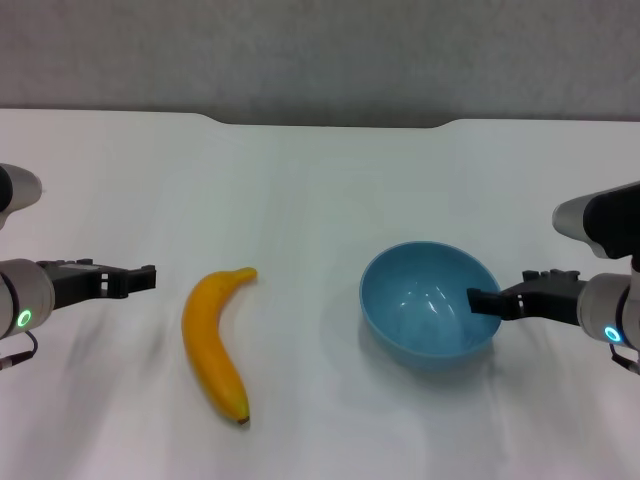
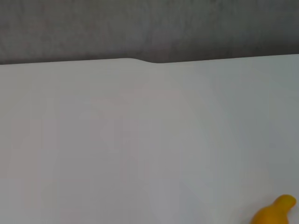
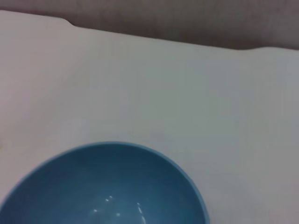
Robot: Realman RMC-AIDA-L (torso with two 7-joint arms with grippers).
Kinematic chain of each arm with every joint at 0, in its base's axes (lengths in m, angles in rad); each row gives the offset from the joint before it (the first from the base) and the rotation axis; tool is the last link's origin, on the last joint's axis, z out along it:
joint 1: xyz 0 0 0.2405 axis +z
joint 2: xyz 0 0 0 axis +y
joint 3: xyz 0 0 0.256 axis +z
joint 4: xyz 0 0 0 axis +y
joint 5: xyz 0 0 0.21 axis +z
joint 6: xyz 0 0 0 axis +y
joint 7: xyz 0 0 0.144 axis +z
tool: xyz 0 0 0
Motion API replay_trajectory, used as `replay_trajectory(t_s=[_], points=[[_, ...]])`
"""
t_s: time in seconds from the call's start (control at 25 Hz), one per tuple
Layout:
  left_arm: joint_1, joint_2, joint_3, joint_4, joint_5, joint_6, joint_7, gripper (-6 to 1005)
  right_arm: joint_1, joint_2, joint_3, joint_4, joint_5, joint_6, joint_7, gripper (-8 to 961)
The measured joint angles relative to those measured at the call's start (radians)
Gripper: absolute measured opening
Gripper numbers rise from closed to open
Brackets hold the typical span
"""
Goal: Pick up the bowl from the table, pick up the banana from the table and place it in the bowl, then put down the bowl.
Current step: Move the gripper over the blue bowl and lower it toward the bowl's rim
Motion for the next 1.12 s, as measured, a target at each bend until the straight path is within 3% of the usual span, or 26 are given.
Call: replay_trajectory(t_s=[0.6,1.12], points=[[0.006,0.0,0.002,0.008,0.001,-0.003,-0.001,900,0.103,-0.003,0.067,-0.126,0.04,0.043,0.019,905],[0.004,-0.002,0.001,0.007,-0.003,-0.001,-0.003,899,0.155,-0.001,0.061,-0.201,0.1,0.047,0.015,904]])
